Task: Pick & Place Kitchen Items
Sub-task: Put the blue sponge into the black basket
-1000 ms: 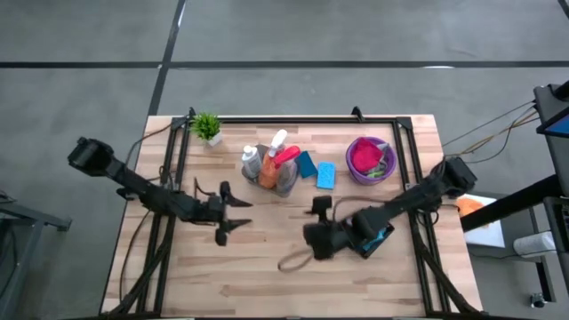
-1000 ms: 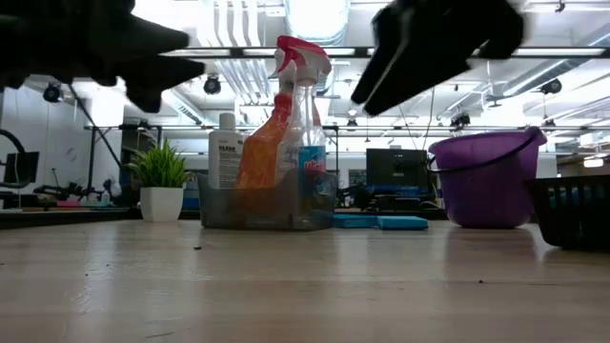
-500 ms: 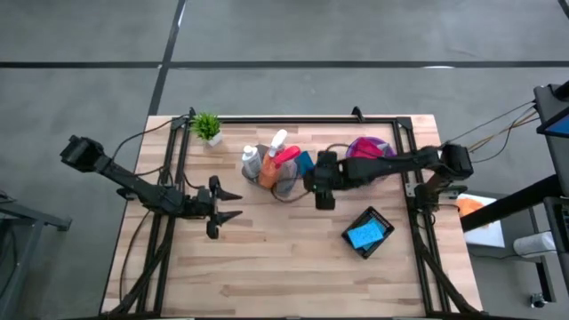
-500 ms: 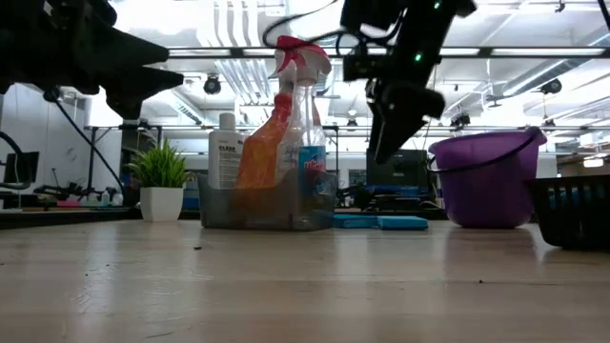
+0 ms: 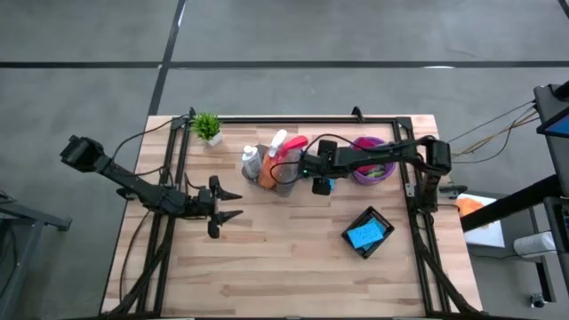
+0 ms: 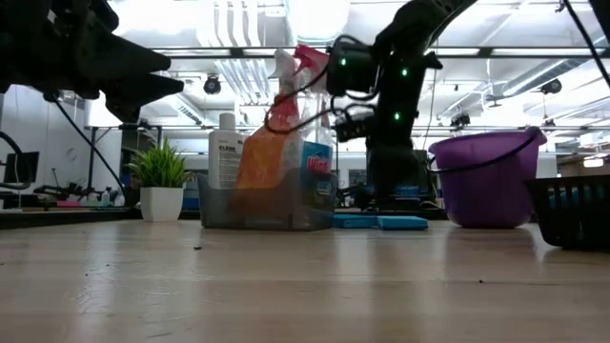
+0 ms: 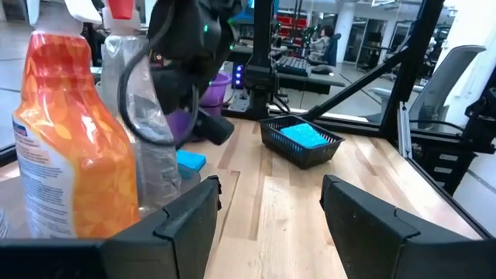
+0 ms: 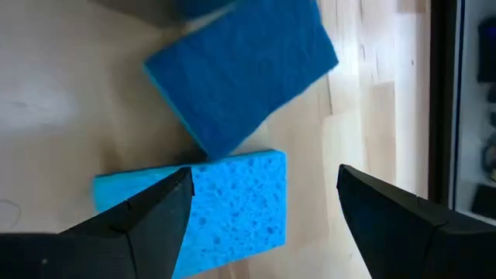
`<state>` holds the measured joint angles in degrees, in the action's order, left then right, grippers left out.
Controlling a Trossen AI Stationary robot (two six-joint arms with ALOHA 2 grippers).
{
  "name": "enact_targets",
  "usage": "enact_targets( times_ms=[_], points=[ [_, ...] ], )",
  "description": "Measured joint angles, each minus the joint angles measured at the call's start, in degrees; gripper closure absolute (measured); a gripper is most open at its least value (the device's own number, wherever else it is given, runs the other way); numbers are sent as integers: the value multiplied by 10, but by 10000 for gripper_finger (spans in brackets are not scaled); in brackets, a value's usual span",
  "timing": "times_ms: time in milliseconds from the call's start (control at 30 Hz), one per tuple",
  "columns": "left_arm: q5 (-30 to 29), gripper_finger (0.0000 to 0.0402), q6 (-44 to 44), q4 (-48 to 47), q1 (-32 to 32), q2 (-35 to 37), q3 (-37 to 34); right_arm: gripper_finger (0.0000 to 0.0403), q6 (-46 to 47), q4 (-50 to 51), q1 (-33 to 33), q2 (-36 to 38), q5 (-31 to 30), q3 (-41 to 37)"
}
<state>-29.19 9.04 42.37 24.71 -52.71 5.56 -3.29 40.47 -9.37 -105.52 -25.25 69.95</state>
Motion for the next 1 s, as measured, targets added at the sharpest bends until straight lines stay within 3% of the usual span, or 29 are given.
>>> enact_targets(
  times_ms=[267,533,800,900,1000],
  points=[
    [-5,171,0,0,0,0,0,89,13,16,14,-11,-18,0],
    [-9,171,0,-2,0,0,0,89,17,19,70,43,-18,1],
    [-9,171,0,-4,0,0,0,91,36,61,111,85,52,-2],
    [-11,171,0,-5,0,0,0,114,49,67,111,93,43,-22],
    [-13,171,0,-5,0,0,0,169,62,67,111,92,36,-49]
  ],
)
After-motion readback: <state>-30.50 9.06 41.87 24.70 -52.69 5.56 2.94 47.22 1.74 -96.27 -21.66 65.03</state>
